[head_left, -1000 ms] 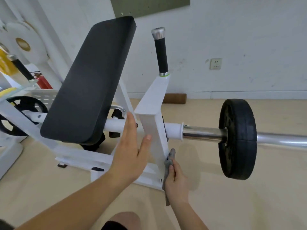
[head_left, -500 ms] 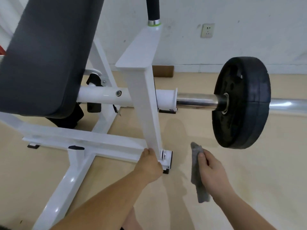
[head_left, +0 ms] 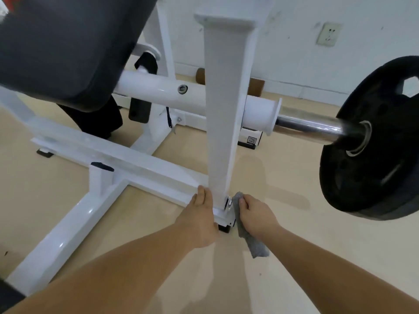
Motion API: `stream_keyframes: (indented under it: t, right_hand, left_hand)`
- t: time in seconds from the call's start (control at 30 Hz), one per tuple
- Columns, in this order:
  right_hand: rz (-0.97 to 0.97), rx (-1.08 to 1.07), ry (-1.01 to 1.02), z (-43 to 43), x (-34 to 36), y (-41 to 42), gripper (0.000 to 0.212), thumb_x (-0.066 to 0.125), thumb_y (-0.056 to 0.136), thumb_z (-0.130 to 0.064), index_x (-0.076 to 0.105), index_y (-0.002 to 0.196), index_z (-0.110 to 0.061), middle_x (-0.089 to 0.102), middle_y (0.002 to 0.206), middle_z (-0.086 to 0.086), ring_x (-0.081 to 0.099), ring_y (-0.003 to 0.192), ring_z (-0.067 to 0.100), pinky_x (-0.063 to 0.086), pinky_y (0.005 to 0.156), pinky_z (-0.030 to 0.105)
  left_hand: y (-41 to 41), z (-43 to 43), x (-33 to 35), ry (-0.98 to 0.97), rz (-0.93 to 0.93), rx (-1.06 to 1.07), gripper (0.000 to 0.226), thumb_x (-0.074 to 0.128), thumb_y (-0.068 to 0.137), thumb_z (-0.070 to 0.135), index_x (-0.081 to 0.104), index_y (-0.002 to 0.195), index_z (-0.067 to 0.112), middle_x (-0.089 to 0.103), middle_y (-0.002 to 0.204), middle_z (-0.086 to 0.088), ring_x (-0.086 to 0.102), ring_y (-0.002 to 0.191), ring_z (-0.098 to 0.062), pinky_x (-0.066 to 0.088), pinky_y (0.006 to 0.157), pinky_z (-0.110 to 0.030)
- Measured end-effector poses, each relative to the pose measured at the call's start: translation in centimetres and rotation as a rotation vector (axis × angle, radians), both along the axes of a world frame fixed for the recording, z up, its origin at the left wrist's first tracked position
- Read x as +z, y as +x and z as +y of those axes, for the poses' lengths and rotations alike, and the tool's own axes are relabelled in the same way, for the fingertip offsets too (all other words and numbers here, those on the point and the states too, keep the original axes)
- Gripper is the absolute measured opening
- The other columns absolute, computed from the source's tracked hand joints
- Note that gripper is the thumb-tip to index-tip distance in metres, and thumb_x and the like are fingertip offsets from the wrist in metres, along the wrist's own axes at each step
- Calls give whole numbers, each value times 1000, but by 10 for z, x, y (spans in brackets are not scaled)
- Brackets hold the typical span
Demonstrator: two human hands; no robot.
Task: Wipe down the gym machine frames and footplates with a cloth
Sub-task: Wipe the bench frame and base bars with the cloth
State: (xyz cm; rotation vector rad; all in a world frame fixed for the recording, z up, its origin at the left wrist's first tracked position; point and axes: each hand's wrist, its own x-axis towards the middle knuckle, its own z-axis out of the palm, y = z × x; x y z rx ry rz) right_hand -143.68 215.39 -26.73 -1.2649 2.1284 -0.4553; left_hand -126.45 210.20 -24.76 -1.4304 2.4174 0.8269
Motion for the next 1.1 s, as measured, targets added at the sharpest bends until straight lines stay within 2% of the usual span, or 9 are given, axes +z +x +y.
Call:
stream_keyframes:
  t: [0.07,0.17,0.23,0.3,0.4,0.63,0.8,1.0,1.1]
  right_hand:
    - [16,24,-12,-10,-25,1,26,28,111,-34,53,109,-23,67,100,8,53,82,25,44,74,36]
    - [-31,47,-50,-16,-66,3,35,27,111,-33,43,141,-27,66,112,9,57,84,24,44,79,32]
    - [-31,146,-18,-20,-94,-4,49,25,112,-29,23,160,-17,49,149,10,52,130,26,34,103,23]
    - [66,298,54,-31,-117,-23,58,23,111,-30,3,164,-17,7,172,0,7,158,18,9,124,26]
    - [216,386,108,-49,-132,-43,57,16,109,-36,4,164,-28,1,172,-1,-2,159,20,8,127,44]
    - [389,402,23,-5,-149,-8,82,-17,84,-51,-24,157,-13,-23,169,5,-18,157,21,-9,127,39]
    - [344,472,81,-34,-142,-39,68,15,109,-46,-14,162,-15,-21,170,3,-17,157,19,-7,126,40]
    - [393,432,-33,5,-163,-4,78,-9,91,-57,-28,152,-11,-34,160,3,-21,155,21,-13,125,36]
    - [393,477,-51,-10,-163,-26,80,3,98,-60,-23,157,-12,-29,165,1,-20,156,19,-9,125,37]
  left_hand:
    - [8,5,-9,-42,44,7,89,47,104,28,-21,160,12,-30,166,-1,-11,157,-16,8,127,-30]
    - [22,15,-22,-49,21,6,85,43,106,30,-21,159,13,-31,166,2,-12,157,-13,11,127,-30]
    - [34,22,-33,15,0,53,85,44,106,30,-20,160,16,-30,166,5,-8,157,-14,15,127,-31]
    - [43,29,-42,63,-39,77,84,43,106,29,-21,160,19,-30,166,7,-7,157,-13,16,126,-31]
    - [45,37,-46,110,-125,32,83,42,106,27,-21,160,20,-31,166,8,-9,157,-13,15,127,-34]
    - [44,30,-47,97,-207,-98,79,39,106,28,-16,162,20,-23,169,6,-7,157,-12,16,127,-34]
    - [40,36,-76,133,-132,3,78,39,107,30,-16,162,20,-22,169,8,-6,157,-11,13,127,-30]
    - [39,49,-93,155,-9,111,78,42,106,31,-10,163,21,-17,170,11,2,158,-11,20,125,-31]
    - [39,50,-102,166,28,147,78,42,106,30,-9,163,19,-16,170,8,0,158,-11,18,126,-31]
